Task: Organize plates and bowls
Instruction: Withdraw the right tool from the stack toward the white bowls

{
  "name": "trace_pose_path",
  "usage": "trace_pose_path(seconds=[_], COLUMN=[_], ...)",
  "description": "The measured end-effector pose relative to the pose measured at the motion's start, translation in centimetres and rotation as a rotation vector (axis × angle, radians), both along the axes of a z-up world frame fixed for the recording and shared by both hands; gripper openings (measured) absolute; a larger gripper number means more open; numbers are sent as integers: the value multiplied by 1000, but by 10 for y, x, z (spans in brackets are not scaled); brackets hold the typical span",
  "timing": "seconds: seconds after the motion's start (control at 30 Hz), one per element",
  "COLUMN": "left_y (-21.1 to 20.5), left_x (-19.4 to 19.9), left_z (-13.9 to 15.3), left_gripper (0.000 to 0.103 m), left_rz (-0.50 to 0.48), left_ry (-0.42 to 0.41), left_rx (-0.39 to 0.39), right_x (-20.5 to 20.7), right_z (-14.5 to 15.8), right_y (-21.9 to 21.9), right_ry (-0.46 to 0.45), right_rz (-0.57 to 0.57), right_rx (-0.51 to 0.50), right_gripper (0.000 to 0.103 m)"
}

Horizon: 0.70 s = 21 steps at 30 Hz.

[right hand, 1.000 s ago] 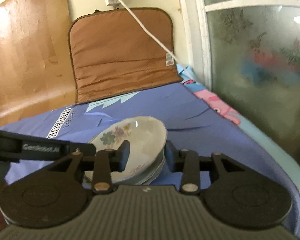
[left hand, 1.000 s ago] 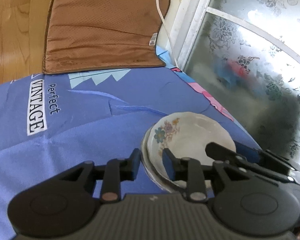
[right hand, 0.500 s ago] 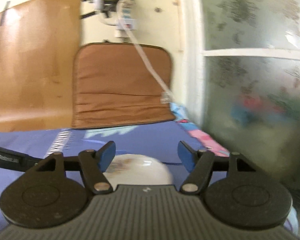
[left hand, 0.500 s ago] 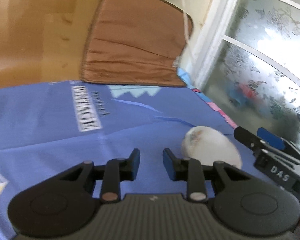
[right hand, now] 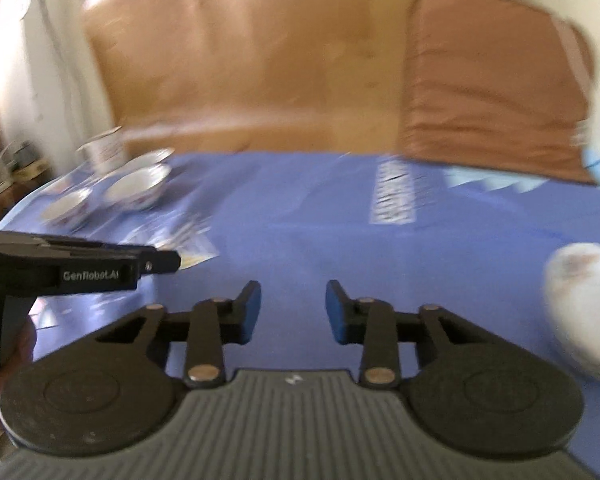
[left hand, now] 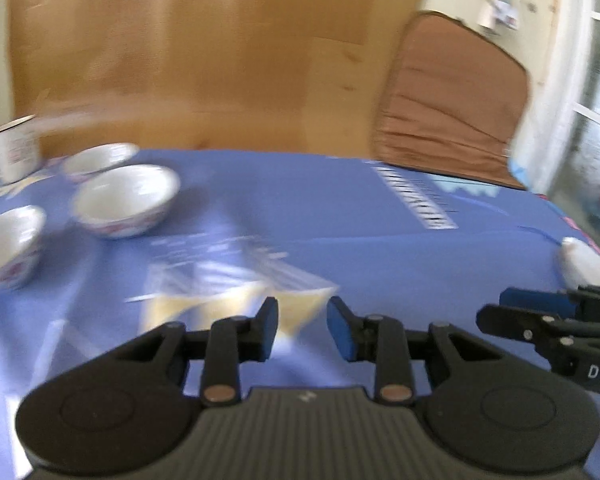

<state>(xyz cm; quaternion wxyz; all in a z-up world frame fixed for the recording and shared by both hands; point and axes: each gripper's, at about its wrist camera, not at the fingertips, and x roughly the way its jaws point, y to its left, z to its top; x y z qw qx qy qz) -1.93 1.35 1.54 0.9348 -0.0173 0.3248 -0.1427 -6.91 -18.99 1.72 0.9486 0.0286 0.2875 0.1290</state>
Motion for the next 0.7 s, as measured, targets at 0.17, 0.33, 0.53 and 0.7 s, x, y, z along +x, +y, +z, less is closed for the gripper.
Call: trace_pose_path(seconds=[0.17, 0.33, 0.53, 0.7], left_y=[45, 65, 87, 99], left_x=[3, 8, 9, 5], left_z=[-4, -12, -19, -19], left_gripper=[30, 32, 32, 32], left_rz=[76, 105, 103, 113], left_ry=[-8, -4, -6, -28], left_rx=[-44, -101, -231, -303], right_x=[17, 31, 50, 65], right_z=[-6, -4, -3, -1], right_y=[37, 58, 70, 77], right_ry=[89, 116, 155, 169], right_rz=[73, 88, 82, 69], right_rx=[23, 40, 61, 73], right_gripper=[26, 27, 27, 27])
